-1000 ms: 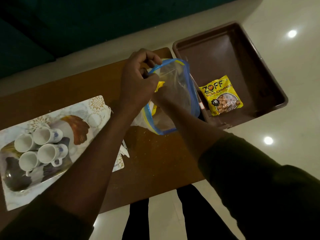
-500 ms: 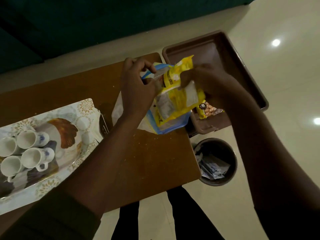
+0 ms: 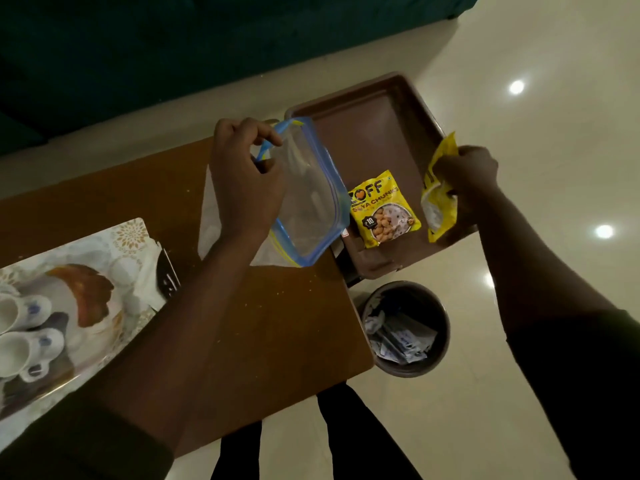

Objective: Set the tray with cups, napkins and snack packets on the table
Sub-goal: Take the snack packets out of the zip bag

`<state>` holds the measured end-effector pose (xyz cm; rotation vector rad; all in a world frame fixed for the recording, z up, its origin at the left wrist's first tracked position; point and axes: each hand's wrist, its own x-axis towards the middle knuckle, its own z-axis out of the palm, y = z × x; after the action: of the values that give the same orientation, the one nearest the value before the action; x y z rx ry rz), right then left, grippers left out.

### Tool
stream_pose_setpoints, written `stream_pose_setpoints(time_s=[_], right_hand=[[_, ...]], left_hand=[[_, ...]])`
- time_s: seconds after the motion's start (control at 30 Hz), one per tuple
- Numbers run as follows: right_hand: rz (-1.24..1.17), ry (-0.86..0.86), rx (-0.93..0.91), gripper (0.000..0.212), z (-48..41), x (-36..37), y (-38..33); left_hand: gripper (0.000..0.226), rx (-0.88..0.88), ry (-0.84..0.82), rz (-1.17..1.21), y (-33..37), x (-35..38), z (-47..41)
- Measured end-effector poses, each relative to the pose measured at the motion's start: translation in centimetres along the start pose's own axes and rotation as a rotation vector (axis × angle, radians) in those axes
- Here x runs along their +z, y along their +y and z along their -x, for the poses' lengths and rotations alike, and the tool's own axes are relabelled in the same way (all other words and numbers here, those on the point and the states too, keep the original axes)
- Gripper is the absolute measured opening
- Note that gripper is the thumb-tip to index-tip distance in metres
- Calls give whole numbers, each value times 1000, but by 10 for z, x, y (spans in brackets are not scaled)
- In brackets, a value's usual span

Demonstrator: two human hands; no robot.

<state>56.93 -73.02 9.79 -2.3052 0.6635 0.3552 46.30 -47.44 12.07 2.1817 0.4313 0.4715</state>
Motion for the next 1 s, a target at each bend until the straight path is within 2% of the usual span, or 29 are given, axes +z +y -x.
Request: stream_pose_setpoints(time_s=[0.13,0.23,0.3,0.37,0.4,0.5,0.6,0.67,0.8,0.9,0.93,1.0], right_hand=[[48,58,104,36,-22,18,22],[-131,-95,163,37,-33,37,22],[-324,-218,172,29,-39,45,18],[-336,-207,78,11,-46,44,18],[-280,-195,28,13,-48,40,20],[87,-194,-218,30,-48,30,41],[318,-375,-388,51,-46,31,66],[422,-444,-424,60,-47,35,75],[394,-238,-420,55,-48,48,82],[369,-155,-357,64,-44,58,84],[361,-139,-341,62,-43,60,84],[352,-108,-352,44,-41,61,82]], left_hand=[[28,-3,-37,-2,-2,11,4],[28,8,-54,4,-7,13,3],[28,17,-55,-9,-9,12,0],[28,16,-53,-25,-10,11,-4],[28,16,-50,-30,-10,11,-6],[29,9,-45,-45,-7,13,-9],[29,2,-47,-25,-6,17,-9],[29,-5,-58,-12,-6,18,-9],[29,-8,-83,-21,-9,19,-7],[29,-14,-90,-24,-11,19,-6],[29,-16,-89,-26,-11,19,-6],[29,-19,-90,-25,-10,18,-6]])
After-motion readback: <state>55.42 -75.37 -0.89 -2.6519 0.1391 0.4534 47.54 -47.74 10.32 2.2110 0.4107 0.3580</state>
